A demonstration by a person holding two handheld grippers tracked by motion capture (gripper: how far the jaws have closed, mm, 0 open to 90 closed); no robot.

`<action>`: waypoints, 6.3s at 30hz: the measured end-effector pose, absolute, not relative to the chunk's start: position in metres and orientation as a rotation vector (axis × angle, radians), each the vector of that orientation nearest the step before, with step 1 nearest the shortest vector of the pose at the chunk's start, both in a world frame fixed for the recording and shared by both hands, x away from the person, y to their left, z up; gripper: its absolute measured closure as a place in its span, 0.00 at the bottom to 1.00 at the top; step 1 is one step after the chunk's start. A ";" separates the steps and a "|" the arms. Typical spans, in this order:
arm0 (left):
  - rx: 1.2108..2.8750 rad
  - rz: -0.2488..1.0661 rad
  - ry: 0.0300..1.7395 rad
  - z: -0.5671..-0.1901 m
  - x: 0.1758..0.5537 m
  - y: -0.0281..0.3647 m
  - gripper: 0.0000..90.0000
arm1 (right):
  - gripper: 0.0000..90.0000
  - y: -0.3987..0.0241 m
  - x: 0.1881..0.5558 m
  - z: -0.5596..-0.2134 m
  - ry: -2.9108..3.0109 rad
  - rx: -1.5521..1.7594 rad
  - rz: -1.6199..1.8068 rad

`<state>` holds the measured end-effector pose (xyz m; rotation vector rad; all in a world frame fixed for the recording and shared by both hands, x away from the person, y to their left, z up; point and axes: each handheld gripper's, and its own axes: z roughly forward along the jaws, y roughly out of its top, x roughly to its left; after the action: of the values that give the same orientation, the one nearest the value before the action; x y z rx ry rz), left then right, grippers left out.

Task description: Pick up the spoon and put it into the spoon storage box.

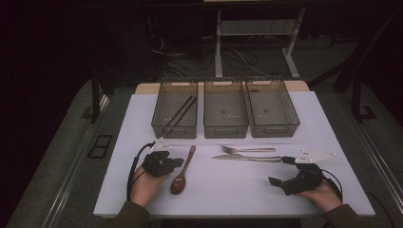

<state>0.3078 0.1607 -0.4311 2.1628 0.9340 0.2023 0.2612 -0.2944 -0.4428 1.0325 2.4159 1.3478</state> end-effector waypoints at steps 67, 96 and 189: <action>2.310 0.037 0.692 -0.444 0.348 0.069 0.99 | 0.01 -0.295 0.261 -0.443 2.411 1.035 1.348; 2.226 -0.018 0.578 -0.418 0.323 0.090 0.79 | 0.01 -0.296 0.261 -0.443 2.411 1.034 1.349; 2.361 0.036 0.531 -0.427 0.267 0.163 0.89 | 0.01 -0.296 0.261 -0.443 2.414 1.034 1.342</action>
<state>0.2674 0.1627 -0.4271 2.3610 0.5306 0.0360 0.2606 -0.2956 -0.4429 1.0337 2.4137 1.3424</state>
